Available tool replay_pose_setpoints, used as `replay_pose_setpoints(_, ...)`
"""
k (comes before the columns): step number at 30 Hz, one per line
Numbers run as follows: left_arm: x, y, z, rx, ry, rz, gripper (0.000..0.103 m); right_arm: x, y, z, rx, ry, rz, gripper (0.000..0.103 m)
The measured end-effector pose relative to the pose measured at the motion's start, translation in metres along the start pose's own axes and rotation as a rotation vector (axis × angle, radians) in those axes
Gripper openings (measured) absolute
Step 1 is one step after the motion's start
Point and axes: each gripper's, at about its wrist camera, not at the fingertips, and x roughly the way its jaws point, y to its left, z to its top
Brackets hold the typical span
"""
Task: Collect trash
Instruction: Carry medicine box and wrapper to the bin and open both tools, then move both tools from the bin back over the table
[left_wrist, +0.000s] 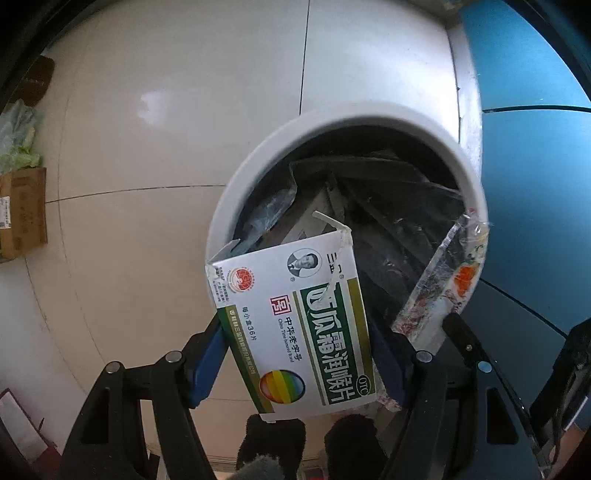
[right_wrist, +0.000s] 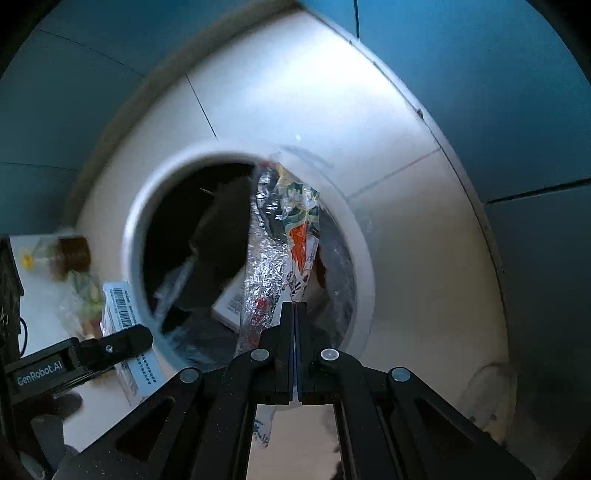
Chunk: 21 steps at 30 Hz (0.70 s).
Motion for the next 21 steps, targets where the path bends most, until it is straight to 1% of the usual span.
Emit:
replay_pose_setpoints(1,0.0,0.0,0.0,-0.003,-0.003,-0.006,0.081,0.001,0.001,0.001,-0.014,0.007,-0.001,0.005)
replay_pose_setpoints(2,-0.001,0.001,0.0,-0.006,-0.006,-0.009,0.088,0.0,0.002,0.0,-0.021,0.002,-0.006,0.016)
replay_pose_setpoints(3,-0.002,0.001,-0.001,-0.008,-0.01,-0.016,0.1,-0.006,0.006,-0.002,-0.024,-0.007,-0.005,0.036)
replay_pose_setpoints(4,-0.004,0.002,-0.002,-0.01,-0.01,-0.022,0.102,-0.01,0.003,-0.002,-0.02,-0.02,0.003,0.044)
replay_pose_setpoints(5,-0.006,0.001,-0.003,-0.008,-0.01,-0.02,0.102,-0.013,0.002,-0.004,-0.018,-0.026,0.002,0.055)
replay_pose_setpoints(6,-0.01,0.0,-0.005,-0.002,-0.016,-0.01,0.102,-0.017,0.002,-0.005,-0.021,-0.03,0.002,0.058)
replay_pose_setpoints(7,-0.014,0.0,-0.009,0.004,-0.028,0.001,0.102,-0.023,-0.006,0.0,-0.023,-0.033,0.004,0.058)
replay_pose_setpoints(8,-0.02,-0.003,-0.01,0.01,-0.042,0.017,0.102,-0.028,-0.006,0.0,-0.032,-0.039,-0.002,0.061)
replay_pose_setpoints(9,-0.026,-0.004,-0.013,0.016,-0.063,0.035,0.102,-0.035,-0.004,-0.002,-0.054,-0.049,-0.016,0.071)
replay_pose_setpoints(10,-0.034,-0.004,-0.017,0.022,-0.091,0.05,0.102,-0.038,0.003,-0.004,-0.078,-0.061,-0.028,0.077)
replay_pose_setpoints(11,-0.041,-0.007,-0.021,0.027,-0.119,0.07,0.102,-0.043,0.006,-0.006,-0.1,-0.069,-0.038,0.09)
replay_pose_setpoints(12,-0.05,-0.007,-0.027,0.035,-0.153,0.1,0.102,-0.049,0.01,-0.008,-0.129,-0.076,-0.056,0.098)
replay_pose_setpoints(14,-0.067,-0.008,-0.041,0.054,-0.217,0.166,0.102,-0.06,0.016,-0.015,-0.176,-0.09,-0.088,0.102)
replay_pose_setpoints(17,-0.087,-0.012,-0.059,0.078,-0.282,0.239,0.102,-0.084,0.024,-0.026,-0.233,-0.115,-0.121,0.102)
replay_pose_setpoints(21,-0.123,-0.013,-0.089,0.088,-0.346,0.292,0.102,-0.122,0.027,-0.039,-0.277,-0.134,-0.134,0.102)
